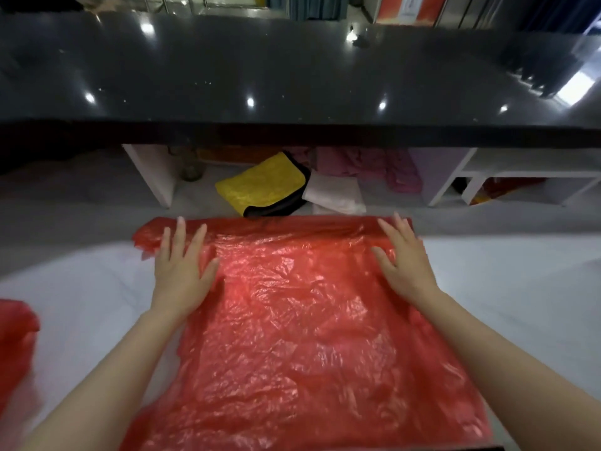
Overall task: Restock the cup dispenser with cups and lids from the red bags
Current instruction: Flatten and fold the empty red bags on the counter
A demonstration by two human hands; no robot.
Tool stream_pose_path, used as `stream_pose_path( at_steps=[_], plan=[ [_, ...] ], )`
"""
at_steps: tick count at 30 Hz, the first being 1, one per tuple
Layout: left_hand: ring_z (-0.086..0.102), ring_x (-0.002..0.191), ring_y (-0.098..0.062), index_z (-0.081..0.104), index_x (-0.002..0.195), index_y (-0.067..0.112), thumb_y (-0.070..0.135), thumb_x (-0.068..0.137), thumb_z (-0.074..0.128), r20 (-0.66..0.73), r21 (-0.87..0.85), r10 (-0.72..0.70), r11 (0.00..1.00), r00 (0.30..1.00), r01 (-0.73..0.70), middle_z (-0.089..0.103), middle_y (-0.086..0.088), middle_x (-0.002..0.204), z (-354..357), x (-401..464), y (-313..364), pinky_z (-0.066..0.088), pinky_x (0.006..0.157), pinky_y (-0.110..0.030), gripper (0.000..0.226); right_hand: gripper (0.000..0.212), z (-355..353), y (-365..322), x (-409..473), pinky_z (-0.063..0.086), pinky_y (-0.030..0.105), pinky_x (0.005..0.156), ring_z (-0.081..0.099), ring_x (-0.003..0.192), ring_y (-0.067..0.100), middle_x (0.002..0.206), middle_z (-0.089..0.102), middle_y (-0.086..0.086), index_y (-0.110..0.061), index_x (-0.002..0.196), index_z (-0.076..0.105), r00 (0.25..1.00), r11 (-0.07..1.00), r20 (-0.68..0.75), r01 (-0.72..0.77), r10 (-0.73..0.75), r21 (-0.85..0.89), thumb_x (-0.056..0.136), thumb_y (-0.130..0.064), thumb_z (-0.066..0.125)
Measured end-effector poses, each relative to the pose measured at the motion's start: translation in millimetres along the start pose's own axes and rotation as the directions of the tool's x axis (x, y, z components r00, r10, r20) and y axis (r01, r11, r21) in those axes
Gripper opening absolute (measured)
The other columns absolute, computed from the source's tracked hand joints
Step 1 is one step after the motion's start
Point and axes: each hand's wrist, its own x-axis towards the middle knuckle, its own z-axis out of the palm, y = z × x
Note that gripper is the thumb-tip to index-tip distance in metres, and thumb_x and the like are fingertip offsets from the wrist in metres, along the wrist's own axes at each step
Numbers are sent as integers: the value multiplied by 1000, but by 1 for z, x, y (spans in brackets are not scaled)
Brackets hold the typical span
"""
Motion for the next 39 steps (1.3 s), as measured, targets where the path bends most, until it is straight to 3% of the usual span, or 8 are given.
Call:
stream_pose_path(
  at_steps=[2,6,13,18,24,29,35,39],
  plan=[
    [-1,147,-19,26,150,25,40,97,49,-59,-105,50,993,997,-56,9,-2,160,-12,-19,6,5,116,-37,60,51,-8,-2,-30,24,35,114,25,144,17,157,26,-1,-28,143,43,998,998,53,33,-36,50,94,-31,56],
    [12,146,-15,35,147,26,31,95,53,118,-203,111,975,987,-86,21,2,158,-23,-50,24,12,116,-33,55,49,-12,-8,-86,18,16,108,29,141,10,156,28,-8,-29,138,50,971,996,220,89,-88,5,91,-23,61],
    [17,141,-3,35,140,43,27,95,55,270,-219,226,961,936,-169,25,19,150,-44,-113,46,20,114,-30,51,41,-25,-7,-140,23,28,114,34,139,17,149,40,-5,-27,130,58,978,990,154,141,-140,6,89,-22,65],
    [6,145,-6,21,144,48,45,98,36,434,-50,152,988,888,-145,12,19,155,-42,-159,62,10,117,-32,49,51,-26,17,-170,21,31,117,19,145,10,156,20,-17,-40,143,38,946,987,308,132,-99,-89,94,-47,50],
    [-19,139,-7,-18,140,46,80,69,-8,445,170,3,981,895,-87,-18,13,150,-15,-205,75,-10,114,-37,79,68,-23,37,-191,-2,32,118,-12,144,8,154,-15,-14,-44,149,-7,889,926,424,292,-170,-240,90,-68,20],
    [-21,143,-14,-28,140,39,76,75,-4,418,292,-72,954,906,-59,-24,5,156,10,-217,67,-11,116,-45,78,72,-19,55,-203,-14,32,114,-23,142,12,155,-24,-9,-41,138,-28,886,890,420,340,-195,-304,93,-65,22],
    [-18,143,-12,-20,145,40,82,75,5,348,214,13,972,937,-93,-23,4,156,-1,-227,67,-8,116,-35,85,105,-39,80,-219,-14,29,115,-29,140,9,151,-32,-15,-44,142,-24,831,880,471,429,-296,-203,64,-90,32],
    [-20,142,-10,-27,140,46,89,71,16,326,212,76,966,942,-151,-27,9,153,-9,-245,70,-8,115,-34,92,104,-46,104,-241,-18,24,111,-21,141,9,151,-28,-14,-35,145,-19,857,870,435,416,-278,-264,83,-41,64]
  ],
)
